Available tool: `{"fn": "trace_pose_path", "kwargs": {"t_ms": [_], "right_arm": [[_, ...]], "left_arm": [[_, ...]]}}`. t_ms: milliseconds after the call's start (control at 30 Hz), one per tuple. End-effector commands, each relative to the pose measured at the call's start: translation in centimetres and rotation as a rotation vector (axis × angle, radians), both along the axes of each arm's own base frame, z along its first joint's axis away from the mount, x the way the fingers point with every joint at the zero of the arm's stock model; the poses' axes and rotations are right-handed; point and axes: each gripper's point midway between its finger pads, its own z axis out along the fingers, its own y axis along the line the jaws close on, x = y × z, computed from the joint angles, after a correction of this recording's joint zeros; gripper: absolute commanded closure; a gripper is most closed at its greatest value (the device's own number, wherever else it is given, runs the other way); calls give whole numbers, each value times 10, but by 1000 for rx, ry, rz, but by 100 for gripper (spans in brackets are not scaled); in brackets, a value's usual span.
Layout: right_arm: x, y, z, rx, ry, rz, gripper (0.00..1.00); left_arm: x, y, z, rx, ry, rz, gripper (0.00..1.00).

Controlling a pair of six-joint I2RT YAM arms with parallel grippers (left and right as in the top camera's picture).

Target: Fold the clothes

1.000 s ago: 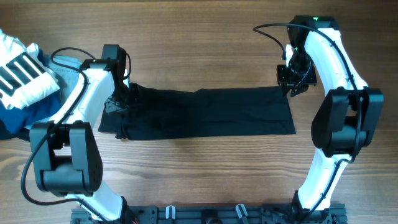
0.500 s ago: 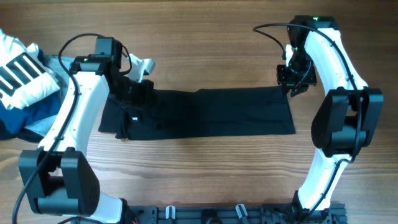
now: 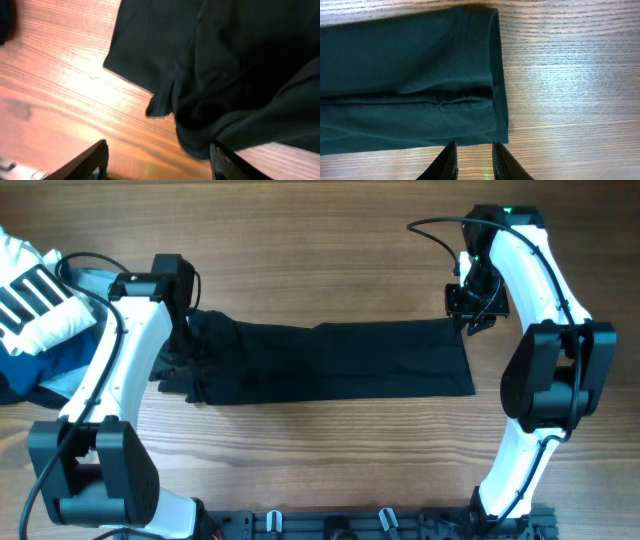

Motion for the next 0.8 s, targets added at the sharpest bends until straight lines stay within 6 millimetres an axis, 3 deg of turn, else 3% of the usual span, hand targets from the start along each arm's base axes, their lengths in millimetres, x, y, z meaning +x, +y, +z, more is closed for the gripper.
{"fn": "trace_pose_path", "kwargs": {"t_ms": [0,33,67,100,133,200,267,333,400,567,700,767], "right_arm": [[1,1,9,16,-28,3,76],[1,1,9,16,-28,3,76],[1,1,9,16,-28,3,76],[1,1,9,16,-28,3,76],[1,1,9,16,-28,3,76],[1,1,9,16,-28,3,76],[2,1,9,16,-33,2,76],[2,1,9,15,-33,3,76],[2,1,9,16,-33,2,76],[2,1,9,15,-35,3,76],[2,1,9,16,-36,-2,76],[3,5,9,36,-39,-5,76]], "left_arm": [[25,-22,7,-133,-103,35,35],[39,-31,13,-188,-159,32,38],[56,-45,20,-270,-225,24,49],[64,-57,23,-339,-256,16,67],[68,-73,27,-433,-271,7,75],[63,-82,26,-473,-251,-11,81],[47,-78,11,-444,-187,-12,85],[26,-71,-12,-418,-115,14,85],[18,-58,-34,-374,-104,35,84],[36,-11,-74,-207,-240,124,80],[47,2,-83,-208,-294,192,80],[55,3,-86,-209,-321,185,57]]}}
